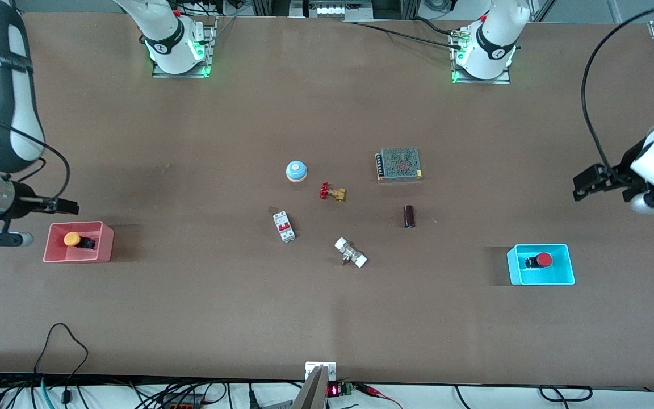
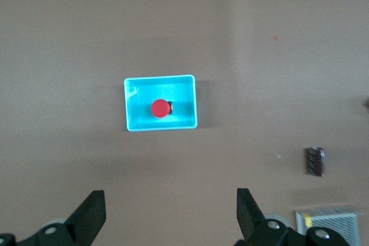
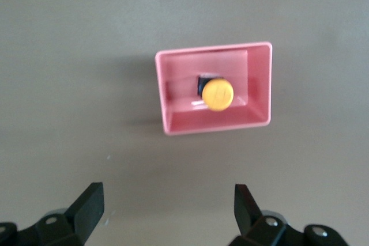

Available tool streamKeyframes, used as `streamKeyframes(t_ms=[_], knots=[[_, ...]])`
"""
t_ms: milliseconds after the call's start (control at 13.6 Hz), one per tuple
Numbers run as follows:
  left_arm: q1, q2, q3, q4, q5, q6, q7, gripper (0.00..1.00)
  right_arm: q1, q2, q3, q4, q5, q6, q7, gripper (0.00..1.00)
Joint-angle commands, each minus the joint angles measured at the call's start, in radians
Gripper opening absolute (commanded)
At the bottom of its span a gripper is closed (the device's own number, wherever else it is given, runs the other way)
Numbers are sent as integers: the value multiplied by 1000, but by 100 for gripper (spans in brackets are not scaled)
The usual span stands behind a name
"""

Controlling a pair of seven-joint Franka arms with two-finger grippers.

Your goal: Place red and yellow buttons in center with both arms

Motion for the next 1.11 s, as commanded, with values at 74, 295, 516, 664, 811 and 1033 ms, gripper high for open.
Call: streamKeyframes(t_ms=[74,295,516,664,811,1033], knots=[[76,112,1,8,-18,116,122,100,-49,86,9,21,-13,104,-34,100],[74,216,3,17,-46,179,116,100,-81,144,9,23,-4,182,-117,100],[63,307,1,16,-46,253,111,100,-93,185,10,23,-3,220,-158,100],[65,367,-2,10,-44,314,111,100,-93,211,12,23,-1,251,-158,100],[70,422,-3,2,-44,380,111,100,-93,225,13,24,-1,254,-160,100],[73,462,-2,-1,-46,422,110,100,-95,248,13,24,11,268,-160,100]])
